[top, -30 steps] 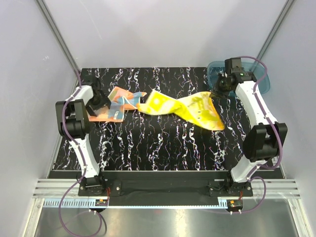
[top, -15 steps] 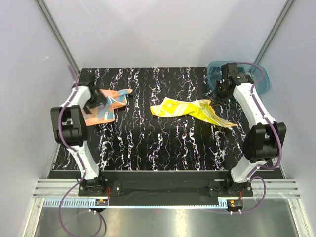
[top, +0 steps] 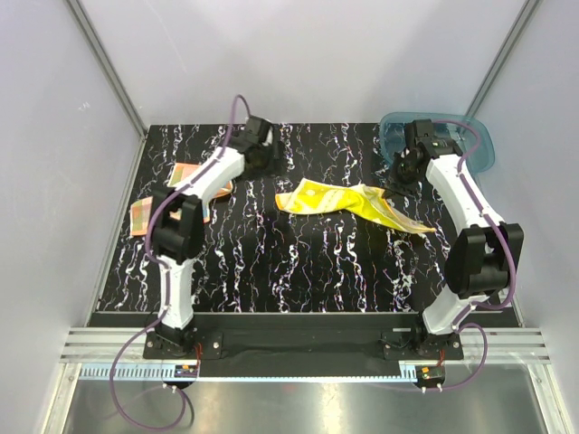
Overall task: Roll the towels
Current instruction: Flatten the towel
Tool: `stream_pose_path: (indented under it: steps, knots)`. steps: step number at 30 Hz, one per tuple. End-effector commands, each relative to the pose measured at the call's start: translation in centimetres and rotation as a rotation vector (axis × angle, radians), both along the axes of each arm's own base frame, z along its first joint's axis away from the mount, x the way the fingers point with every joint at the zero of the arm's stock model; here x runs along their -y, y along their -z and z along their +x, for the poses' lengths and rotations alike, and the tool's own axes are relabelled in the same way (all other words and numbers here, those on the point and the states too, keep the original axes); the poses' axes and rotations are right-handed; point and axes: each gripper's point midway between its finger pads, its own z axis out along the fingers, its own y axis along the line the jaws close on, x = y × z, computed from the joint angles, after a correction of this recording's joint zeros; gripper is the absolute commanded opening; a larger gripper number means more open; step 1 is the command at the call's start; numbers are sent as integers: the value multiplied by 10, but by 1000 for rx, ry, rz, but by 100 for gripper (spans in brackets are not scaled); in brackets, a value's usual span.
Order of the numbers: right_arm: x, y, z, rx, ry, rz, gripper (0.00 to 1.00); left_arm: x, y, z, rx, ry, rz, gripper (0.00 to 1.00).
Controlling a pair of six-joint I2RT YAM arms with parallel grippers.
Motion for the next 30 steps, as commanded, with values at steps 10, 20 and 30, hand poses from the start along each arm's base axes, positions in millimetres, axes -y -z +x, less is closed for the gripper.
stream_pose_path:
  steps: [10, 20, 30]
  knots:
    - [-8, -12, -1, 40, -23, 43, 0, 75, 52, -5, -130, 146, -57, 86]
    - [-10, -4, 5, 25, -35, 40, 0, 97, 49, -11, -116, 216, -131, 65]
    - [-7, 3, 7, 11, -37, 24, 0, 127, 37, -26, -98, 361, -262, 22]
